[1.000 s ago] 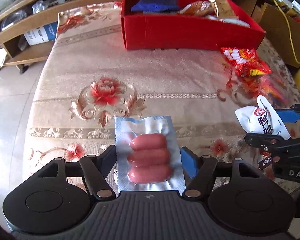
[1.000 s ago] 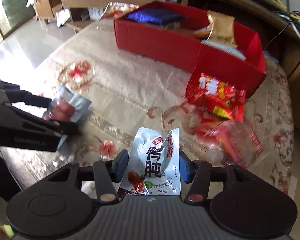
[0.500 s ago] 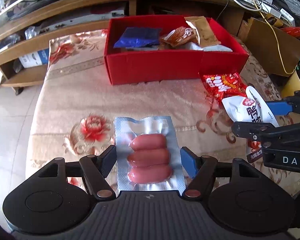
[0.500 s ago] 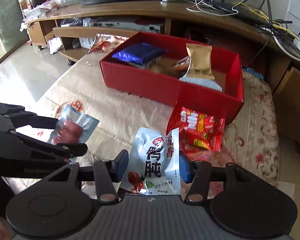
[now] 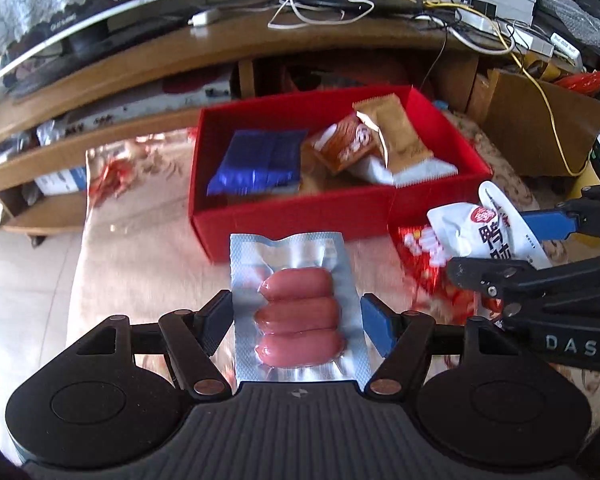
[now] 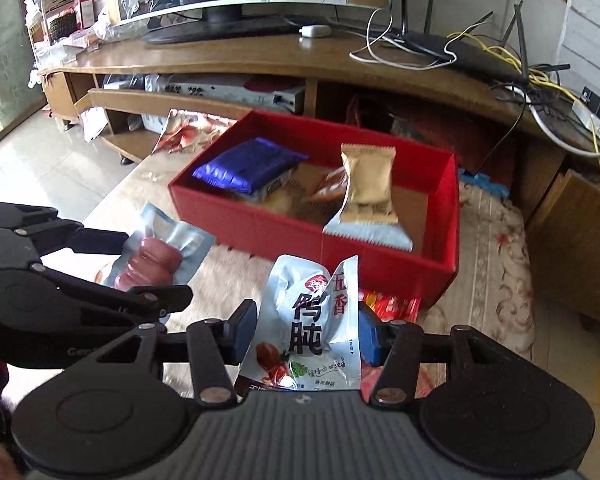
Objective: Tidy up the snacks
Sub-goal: 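Carry the sausage pack and white packet with both grippers over the red box, then lower both packs into the red box and open both grippers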
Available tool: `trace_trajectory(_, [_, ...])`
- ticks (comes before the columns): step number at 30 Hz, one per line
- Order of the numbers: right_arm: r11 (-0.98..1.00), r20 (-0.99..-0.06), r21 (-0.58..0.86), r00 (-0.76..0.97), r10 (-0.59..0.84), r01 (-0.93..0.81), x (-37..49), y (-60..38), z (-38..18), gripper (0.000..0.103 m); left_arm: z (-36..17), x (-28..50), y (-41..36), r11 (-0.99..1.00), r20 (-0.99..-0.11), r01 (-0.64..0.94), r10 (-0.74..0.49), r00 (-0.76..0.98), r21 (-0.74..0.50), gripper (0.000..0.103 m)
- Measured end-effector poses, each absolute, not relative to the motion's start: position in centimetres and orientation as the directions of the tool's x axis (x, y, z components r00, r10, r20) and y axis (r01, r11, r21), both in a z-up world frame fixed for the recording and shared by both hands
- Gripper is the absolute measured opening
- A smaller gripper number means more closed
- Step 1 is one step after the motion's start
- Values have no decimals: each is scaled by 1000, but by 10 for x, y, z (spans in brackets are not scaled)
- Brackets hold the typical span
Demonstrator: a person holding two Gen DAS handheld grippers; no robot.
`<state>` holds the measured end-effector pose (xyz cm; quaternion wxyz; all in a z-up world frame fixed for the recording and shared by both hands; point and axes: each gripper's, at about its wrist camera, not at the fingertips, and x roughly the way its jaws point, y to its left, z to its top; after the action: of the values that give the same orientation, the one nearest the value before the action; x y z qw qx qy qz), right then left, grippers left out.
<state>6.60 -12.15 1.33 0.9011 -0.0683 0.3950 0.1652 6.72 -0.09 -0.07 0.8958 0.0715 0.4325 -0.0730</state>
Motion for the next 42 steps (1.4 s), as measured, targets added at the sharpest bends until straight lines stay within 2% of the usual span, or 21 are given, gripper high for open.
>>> trace_trajectory(21, [948,-697,-20,684,214,-317,145,-127,25,51,9,136,-17,973,-745,184,-16,667,143,75])
trace_trajectory(42, [954,-703,-11,681,205,-299,213,-127,0,51,-14,198,-24,971,-743,147,42,668,187,75])
